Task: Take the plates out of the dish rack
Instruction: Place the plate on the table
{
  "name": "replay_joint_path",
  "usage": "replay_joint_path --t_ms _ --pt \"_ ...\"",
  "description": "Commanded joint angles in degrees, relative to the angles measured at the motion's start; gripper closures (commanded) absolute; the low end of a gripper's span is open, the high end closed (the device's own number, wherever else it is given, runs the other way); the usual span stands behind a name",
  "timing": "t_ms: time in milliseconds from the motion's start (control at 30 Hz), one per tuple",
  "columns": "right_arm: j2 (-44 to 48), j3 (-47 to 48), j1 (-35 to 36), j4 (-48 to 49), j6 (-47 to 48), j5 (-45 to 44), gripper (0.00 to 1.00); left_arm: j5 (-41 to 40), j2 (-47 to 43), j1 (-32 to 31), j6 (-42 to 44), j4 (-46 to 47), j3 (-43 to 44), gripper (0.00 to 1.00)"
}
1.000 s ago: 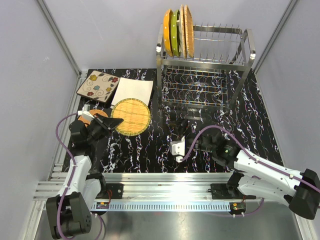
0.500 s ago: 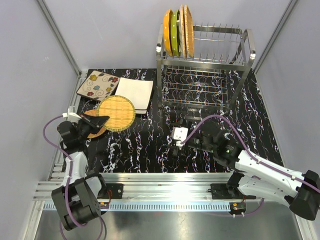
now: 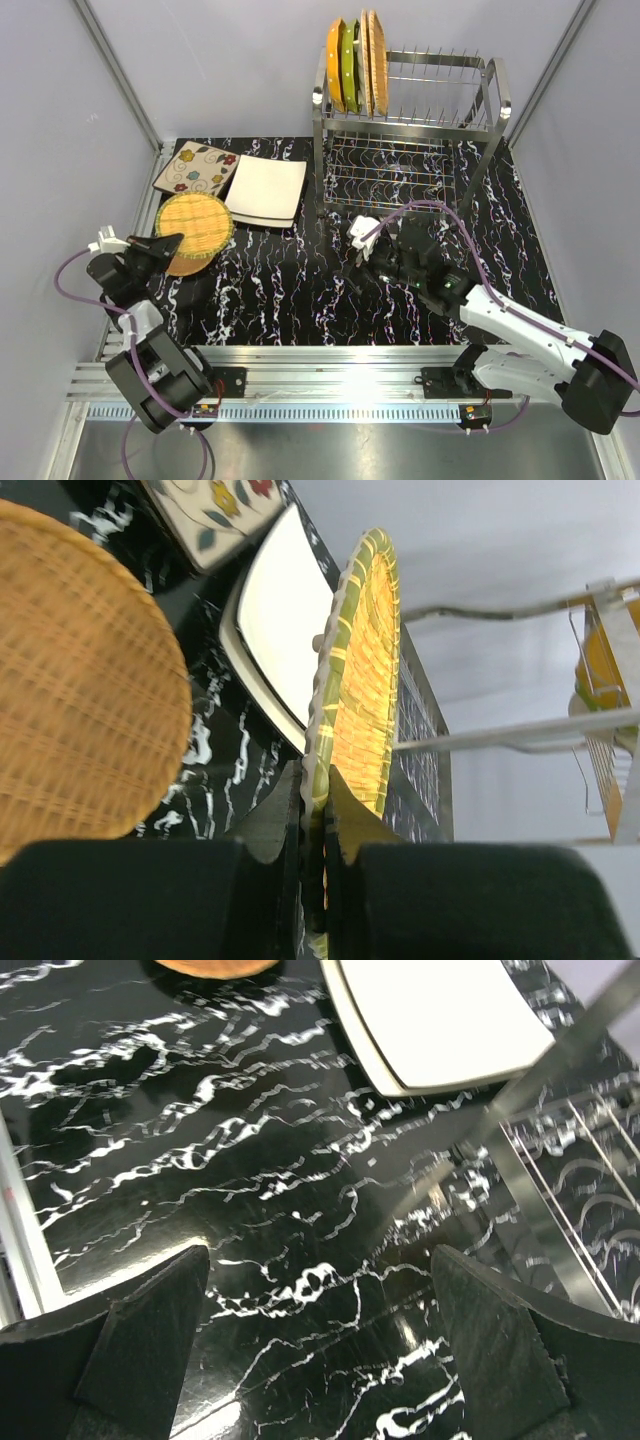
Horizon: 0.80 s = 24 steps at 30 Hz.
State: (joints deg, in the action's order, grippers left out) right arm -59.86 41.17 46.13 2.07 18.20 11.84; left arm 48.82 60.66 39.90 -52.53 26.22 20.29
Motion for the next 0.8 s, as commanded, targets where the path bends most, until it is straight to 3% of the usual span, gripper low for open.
replay_joint_path --t_ms 0,767 --pt "-1.0 3.1 -2.3 0.8 -4.4 -1.0 0.00 -0.1 2.0 3.2 1.4 5.9 2.9 1.00" --pt "-1.4 3.7 -5.2 1.1 -6.7 0.7 0.00 -7.1 21.2 5.7 5.7 7.7 7.1 0.98"
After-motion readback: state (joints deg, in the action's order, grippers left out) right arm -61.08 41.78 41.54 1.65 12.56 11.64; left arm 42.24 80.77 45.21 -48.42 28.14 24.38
